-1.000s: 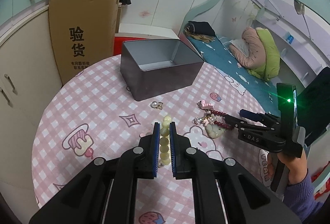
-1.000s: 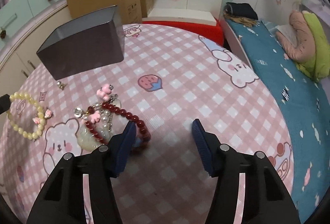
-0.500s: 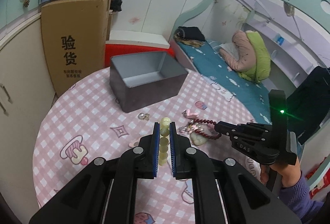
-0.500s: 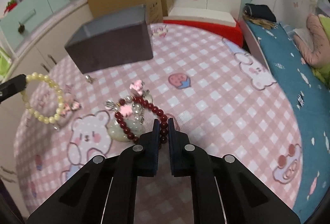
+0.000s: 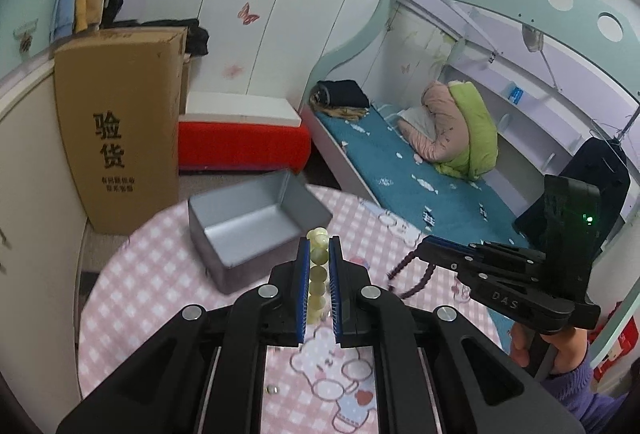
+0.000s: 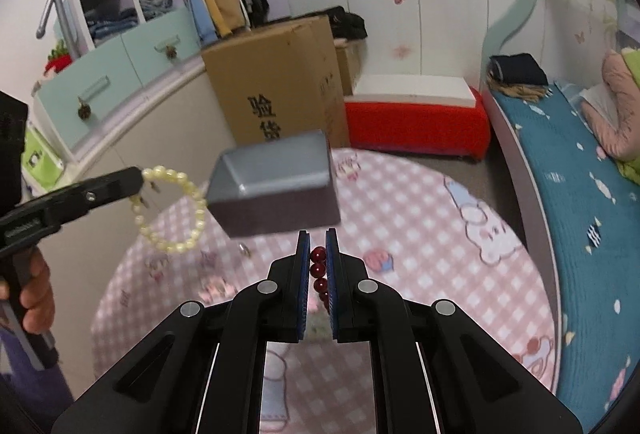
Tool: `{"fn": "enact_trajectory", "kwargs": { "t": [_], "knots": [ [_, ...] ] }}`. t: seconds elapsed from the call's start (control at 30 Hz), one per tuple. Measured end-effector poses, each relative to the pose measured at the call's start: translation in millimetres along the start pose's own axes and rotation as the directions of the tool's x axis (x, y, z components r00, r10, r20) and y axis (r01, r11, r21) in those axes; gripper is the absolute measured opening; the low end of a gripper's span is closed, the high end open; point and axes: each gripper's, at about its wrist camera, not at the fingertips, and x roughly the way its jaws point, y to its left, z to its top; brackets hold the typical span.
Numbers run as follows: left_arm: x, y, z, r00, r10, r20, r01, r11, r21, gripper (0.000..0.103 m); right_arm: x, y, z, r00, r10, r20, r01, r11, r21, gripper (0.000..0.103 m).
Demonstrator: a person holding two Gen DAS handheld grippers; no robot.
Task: Organize jewelry
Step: 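Carry both bracelets into the grey metal box and open both tools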
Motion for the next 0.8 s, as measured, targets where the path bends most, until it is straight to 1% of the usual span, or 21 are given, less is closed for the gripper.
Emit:
{"fn": "enact_trajectory", "kwargs": {
  "t": [0.07, 0.13, 0.3, 0.37, 0.47, 0.57, 0.67, 0.73, 0.8],
  "knots": [
    [2.8, 0.4, 9.3, 1.0, 0.014, 0.003, -0.014, 1.0, 0.009, 0.008, -5.1, 1.5, 11.5, 1.0, 0.02, 0.018, -0.02, 1.0, 0.003, 0.008],
    [4.7, 1.1, 18.0, 1.0, 0.007, 0.008, -0.007, 1.0, 0.011, 0.008, -7.6, 3.2, 22.3, 0.999, 0.04, 0.035, -0.04, 0.999, 0.007, 0.008],
    [18.8, 6.2, 37.5, 1.0, 0.025, 0.004, -0.025, 1.0, 0.004, 0.008, -4.3, 11.1, 52.0, 0.997, 0.049, 0.067, -0.049, 0.999, -0.005, 0.008],
    [22.2, 6.7, 45.0, 0.999, 0.028, 0.017, -0.028, 1.0, 0.008, 0.008, 0.2, 13.5, 64.2, 0.996, 0.051, 0.078, -0.051, 0.999, -0.004, 0.008],
    [33.4, 12.0, 54.9, 0.999, 0.034, 0.013, -0.034, 0.999, -0.004, 0.008, 9.0, 16.6, 77.3, 0.995, 0.054, 0.087, -0.054, 0.999, -0.004, 0.008],
    [57.1, 20.8, 59.6, 0.996, 0.08, -0.032, -0.081, 0.997, -0.011, 0.008, 24.1, 20.1, 90.1, 0.995, 0.056, 0.083, -0.056, 0.998, -0.003, 0.008],
    [77.8, 29.7, 56.3, 0.992, 0.099, -0.076, -0.101, 0.995, -0.022, 0.008, 39.9, 19.7, 97.8, 0.996, 0.06, 0.068, -0.061, 0.998, 0.006, 0.009],
    [88.2, 36.8, 53.0, 0.99, 0.106, -0.091, -0.11, 0.993, -0.032, 0.008, 54.0, 18.5, 101.7, 0.997, 0.068, 0.048, -0.068, 0.998, 0.013, 0.009],
    [105.1, 47.8, 47.5, 0.983, 0.116, -0.141, -0.125, 0.991, -0.057, 0.008, 72.6, 18.2, 101.3, 0.998, 0.065, 0.011, -0.065, 0.998, 0.02, 0.009]
  ]
}}
